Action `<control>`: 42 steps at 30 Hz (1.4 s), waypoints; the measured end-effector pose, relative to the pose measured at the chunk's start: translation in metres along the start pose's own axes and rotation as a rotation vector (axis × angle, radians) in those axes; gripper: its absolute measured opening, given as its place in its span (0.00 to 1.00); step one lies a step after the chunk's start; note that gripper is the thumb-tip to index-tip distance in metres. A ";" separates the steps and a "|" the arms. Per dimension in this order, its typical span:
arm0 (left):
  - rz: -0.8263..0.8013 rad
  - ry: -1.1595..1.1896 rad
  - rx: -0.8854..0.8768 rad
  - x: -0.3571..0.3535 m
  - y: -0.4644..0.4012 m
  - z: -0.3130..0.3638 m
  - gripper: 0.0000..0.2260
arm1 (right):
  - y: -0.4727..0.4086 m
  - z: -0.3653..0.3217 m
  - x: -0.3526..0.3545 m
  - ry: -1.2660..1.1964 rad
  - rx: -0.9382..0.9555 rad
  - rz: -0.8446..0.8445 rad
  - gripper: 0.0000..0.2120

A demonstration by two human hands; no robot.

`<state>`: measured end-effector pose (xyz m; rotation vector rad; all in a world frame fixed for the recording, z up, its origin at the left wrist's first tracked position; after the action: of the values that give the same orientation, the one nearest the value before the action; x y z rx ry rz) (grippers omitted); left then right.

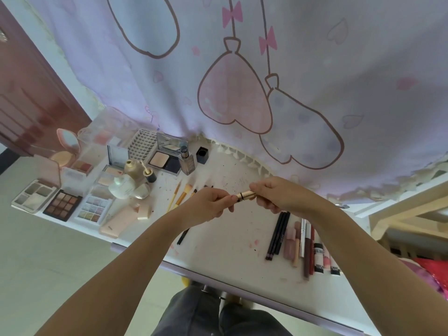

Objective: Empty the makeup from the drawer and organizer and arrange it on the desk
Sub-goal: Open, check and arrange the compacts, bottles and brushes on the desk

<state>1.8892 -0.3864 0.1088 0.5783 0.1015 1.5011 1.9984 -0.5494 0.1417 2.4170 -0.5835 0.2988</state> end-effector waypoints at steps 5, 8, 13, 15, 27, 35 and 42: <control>-0.008 -0.043 0.013 0.006 0.001 -0.009 0.15 | -0.001 -0.003 0.000 -0.070 0.007 -0.034 0.10; -0.020 -0.068 0.000 0.005 0.000 -0.012 0.14 | -0.003 -0.006 -0.006 0.002 -0.087 -0.070 0.17; -0.198 0.137 0.107 0.011 0.002 -0.017 0.16 | 0.000 0.003 0.002 0.038 0.021 -0.004 0.05; -0.281 0.271 0.155 0.017 0.006 -0.021 0.17 | 0.004 0.006 0.013 -0.001 0.060 0.027 0.05; -0.154 0.306 0.205 0.049 0.012 -0.056 0.13 | 0.013 0.055 0.041 -0.307 -0.097 0.185 0.07; 0.276 0.277 0.020 0.012 -0.040 -0.046 0.05 | -0.038 0.069 -0.039 -0.908 -0.314 0.289 0.08; 0.658 -0.132 -0.107 0.011 -0.086 -0.049 0.06 | -0.109 0.064 -0.060 -0.290 -0.267 0.555 0.09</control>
<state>1.9478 -0.3582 0.0335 0.6559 -0.2984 2.0814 2.0018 -0.4926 0.0138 2.0142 -1.3377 0.0849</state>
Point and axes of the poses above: each hand's wrist, its own y-axis away from the middle knuckle, its own x-axis out of the back of the hand, z = x × y, the point moved 1 cm from there along -y, towards the middle knuckle
